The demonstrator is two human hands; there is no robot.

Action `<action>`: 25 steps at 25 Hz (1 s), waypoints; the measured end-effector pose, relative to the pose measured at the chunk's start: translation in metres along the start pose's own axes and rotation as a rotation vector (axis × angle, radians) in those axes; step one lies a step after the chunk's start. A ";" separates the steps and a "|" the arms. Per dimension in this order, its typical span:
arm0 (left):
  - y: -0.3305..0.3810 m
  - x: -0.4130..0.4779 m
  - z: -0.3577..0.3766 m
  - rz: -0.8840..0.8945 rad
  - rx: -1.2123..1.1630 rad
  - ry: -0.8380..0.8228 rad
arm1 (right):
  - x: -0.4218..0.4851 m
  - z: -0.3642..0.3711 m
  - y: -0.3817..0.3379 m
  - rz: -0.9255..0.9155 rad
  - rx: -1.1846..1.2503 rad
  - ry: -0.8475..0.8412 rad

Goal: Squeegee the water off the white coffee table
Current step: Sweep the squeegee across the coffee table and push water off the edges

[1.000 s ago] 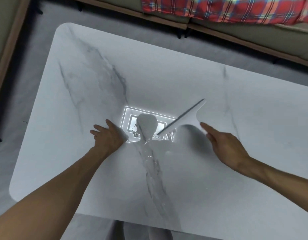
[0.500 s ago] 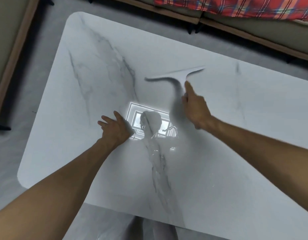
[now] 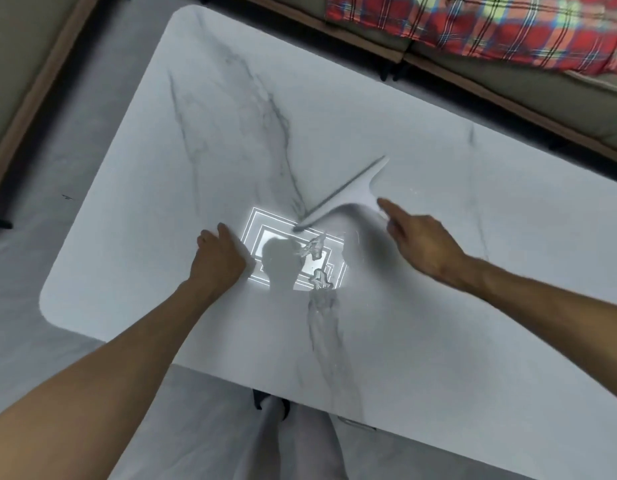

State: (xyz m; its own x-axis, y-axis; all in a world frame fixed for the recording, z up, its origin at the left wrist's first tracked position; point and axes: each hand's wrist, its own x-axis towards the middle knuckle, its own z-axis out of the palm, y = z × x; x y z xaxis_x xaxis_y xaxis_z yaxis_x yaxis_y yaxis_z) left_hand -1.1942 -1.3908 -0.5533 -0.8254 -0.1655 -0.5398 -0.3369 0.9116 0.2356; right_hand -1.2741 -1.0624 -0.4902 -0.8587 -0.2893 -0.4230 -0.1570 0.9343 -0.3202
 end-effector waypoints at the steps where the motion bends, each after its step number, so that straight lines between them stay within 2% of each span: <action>1: -0.012 -0.014 0.011 -0.047 -0.001 -0.006 | 0.018 -0.001 -0.013 0.025 0.013 0.042; 4: -0.038 -0.038 0.028 -0.169 -0.041 0.008 | 0.069 0.011 -0.067 0.166 0.144 0.050; 6: -0.052 -0.047 0.035 -0.162 -0.103 -0.034 | 0.074 0.032 -0.101 0.237 0.270 0.052; 9: -0.061 -0.045 0.036 -0.154 -0.159 -0.099 | 0.031 0.064 -0.120 0.119 0.215 -0.003; 12: -0.058 -0.042 0.033 -0.173 -0.191 -0.130 | -0.027 0.075 -0.093 0.001 0.028 -0.118; 16: -0.050 -0.042 0.034 -0.221 -0.205 -0.156 | -0.082 0.052 -0.030 0.048 -0.214 -0.209; 19: -0.046 -0.042 0.030 -0.229 -0.237 -0.140 | -0.093 0.025 -0.013 0.074 -0.247 -0.175; 22: -0.059 -0.051 0.024 -0.249 -0.342 -0.008 | -0.068 0.034 -0.052 -0.129 -0.172 -0.154; 25: -0.084 -0.064 0.020 -0.357 -0.458 0.101 | -0.042 0.077 -0.122 -0.424 -0.170 -0.269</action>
State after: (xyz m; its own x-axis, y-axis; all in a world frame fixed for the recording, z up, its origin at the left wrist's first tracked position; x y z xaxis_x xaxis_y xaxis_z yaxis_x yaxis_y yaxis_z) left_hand -1.1041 -1.4487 -0.5549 -0.6562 -0.4882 -0.5754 -0.7448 0.5413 0.3901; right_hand -1.1813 -1.1807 -0.4989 -0.5502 -0.6716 -0.4962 -0.5596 0.7376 -0.3778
